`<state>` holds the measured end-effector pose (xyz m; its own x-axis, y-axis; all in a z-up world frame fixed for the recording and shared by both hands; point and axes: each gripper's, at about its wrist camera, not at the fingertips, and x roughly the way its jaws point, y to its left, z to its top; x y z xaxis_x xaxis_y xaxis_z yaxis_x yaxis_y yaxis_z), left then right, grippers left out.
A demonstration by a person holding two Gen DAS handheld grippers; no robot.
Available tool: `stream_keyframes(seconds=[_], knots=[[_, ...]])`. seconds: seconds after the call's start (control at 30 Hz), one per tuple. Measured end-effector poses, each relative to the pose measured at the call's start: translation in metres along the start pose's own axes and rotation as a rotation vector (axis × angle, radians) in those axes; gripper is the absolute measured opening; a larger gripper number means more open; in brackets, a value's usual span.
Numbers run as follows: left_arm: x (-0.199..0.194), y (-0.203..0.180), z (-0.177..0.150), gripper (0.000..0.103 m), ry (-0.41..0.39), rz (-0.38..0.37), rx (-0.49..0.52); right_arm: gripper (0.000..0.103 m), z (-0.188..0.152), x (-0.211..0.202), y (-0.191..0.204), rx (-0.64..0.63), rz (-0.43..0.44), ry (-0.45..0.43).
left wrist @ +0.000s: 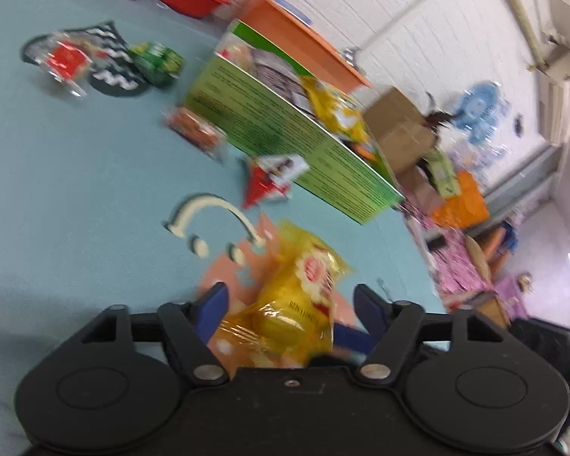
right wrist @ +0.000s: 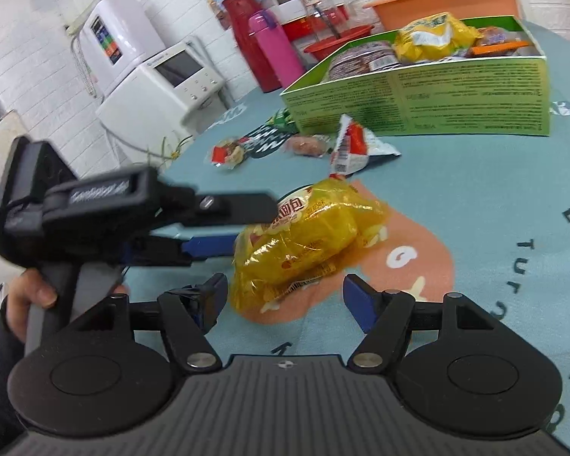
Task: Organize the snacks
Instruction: 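Grasp a yellow chip bag with the left gripper while the right grasps a yellow bag, then carry both yellow bags into the green box and open both grippers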
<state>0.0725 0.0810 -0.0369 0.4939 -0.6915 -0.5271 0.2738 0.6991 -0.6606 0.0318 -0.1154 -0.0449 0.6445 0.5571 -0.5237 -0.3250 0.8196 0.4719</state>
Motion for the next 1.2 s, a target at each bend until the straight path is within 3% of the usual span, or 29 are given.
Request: stream_keyframes(seconds=[0.07,0.17,0.37,0.4,0.43,0.47,0.53,0.6,0.9,1.2], knots=[[-0.005,-0.004,-0.002,0.102,-0.014,0.008,0.010,0.103,0.001,-0.004,0.000,-0.003,-0.040,-0.023],[-0.005,-0.006,0.001,0.103,-0.041,0.035,0.016,0.103,0.001,-0.008,-0.001,-0.009,-0.023,-0.045],[0.011,-0.007,0.001,0.103,-0.008,0.053,0.035,0.103,0.003,0.001,-0.001,-0.009,-0.041,-0.052],[0.015,-0.007,0.000,0.095,0.004,0.058,0.041,0.103,0.003,0.004,-0.001,-0.002,-0.038,-0.052],[0.018,-0.006,0.000,0.065,0.016,0.054,0.044,0.103,0.002,0.008,-0.003,0.003,-0.043,-0.051],[0.020,-0.004,-0.001,0.060,0.020,0.034,0.031,0.096,0.001,0.010,-0.004,0.000,-0.038,-0.061],[0.020,-0.007,-0.002,0.058,0.005,0.048,0.034,0.072,-0.001,0.013,-0.003,-0.015,-0.017,-0.062],[0.018,-0.012,-0.001,0.057,-0.009,0.042,0.042,0.064,0.000,0.012,-0.003,-0.017,-0.009,-0.066],[0.011,-0.050,0.037,0.056,-0.098,-0.013,0.117,0.062,0.034,-0.011,0.003,-0.115,-0.013,-0.206],[0.044,-0.088,0.098,0.056,-0.141,-0.070,0.193,0.062,0.088,-0.024,-0.021,-0.150,-0.057,-0.346]])
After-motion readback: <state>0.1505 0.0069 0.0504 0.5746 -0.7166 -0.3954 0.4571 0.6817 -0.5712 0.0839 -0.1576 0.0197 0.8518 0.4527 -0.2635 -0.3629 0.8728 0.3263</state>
